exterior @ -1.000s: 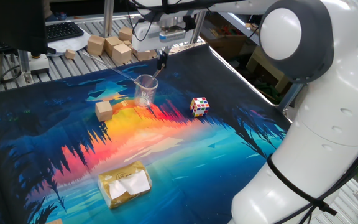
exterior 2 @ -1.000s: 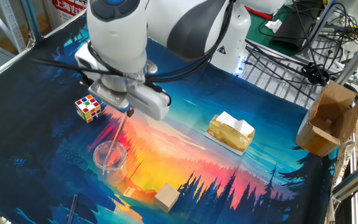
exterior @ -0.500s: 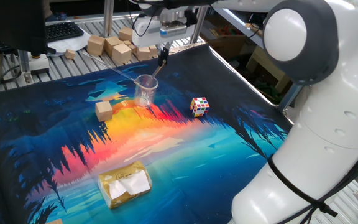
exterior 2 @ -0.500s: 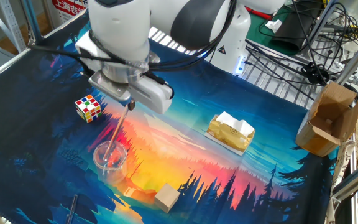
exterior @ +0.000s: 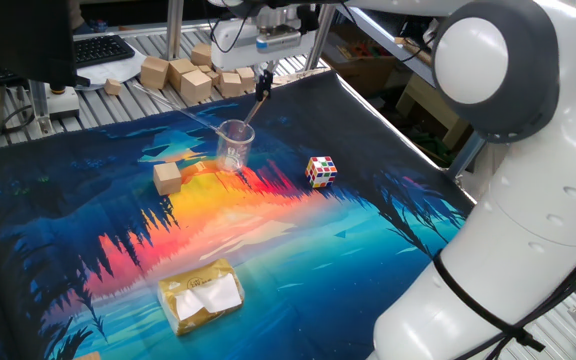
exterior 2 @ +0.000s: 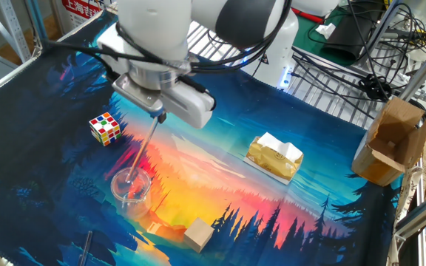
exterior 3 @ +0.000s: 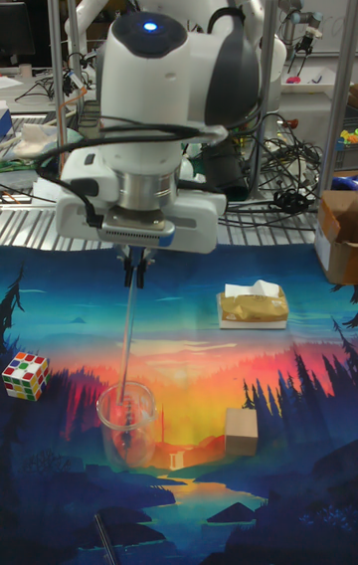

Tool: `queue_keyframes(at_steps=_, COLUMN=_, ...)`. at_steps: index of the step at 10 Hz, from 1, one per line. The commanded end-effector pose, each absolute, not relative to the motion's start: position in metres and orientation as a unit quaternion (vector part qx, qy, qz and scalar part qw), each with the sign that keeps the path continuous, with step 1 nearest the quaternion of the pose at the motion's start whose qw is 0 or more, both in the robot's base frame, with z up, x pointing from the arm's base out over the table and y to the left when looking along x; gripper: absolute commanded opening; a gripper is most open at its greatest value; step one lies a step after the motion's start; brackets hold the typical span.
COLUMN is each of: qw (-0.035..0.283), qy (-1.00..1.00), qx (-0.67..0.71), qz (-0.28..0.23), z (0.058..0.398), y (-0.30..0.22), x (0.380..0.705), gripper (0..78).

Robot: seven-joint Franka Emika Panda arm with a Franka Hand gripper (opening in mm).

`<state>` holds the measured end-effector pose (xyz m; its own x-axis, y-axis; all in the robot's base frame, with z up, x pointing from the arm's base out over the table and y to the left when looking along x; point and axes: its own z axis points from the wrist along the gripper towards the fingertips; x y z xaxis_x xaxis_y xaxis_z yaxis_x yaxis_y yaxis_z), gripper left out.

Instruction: Shake the test tube

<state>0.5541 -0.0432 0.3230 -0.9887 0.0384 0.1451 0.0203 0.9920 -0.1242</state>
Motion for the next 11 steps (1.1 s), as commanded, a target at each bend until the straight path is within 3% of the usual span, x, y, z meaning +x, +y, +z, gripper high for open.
queue_keyframes(at_steps=1, qw=0.078, qy=-0.995, qx=-0.019, qz=0.065, z=0.331, y=-0.039, x=0.552, gripper=1.1)
queue_keyframes(at_steps=4, qw=0.085, qy=-0.995, qx=-0.055, qz=0.023, z=0.340, y=-0.032, x=0.548, gripper=1.1)
queue_keyframes(at_steps=8, qw=0.084, qy=-0.994, qx=-0.062, qz=0.028, z=0.343, y=-0.027, x=0.544, gripper=1.1)
queue_keyframes(at_steps=11, qw=0.096, qy=-0.994, qx=-0.028, qz=0.033, z=0.352, y=-0.051, x=0.556, gripper=1.1)
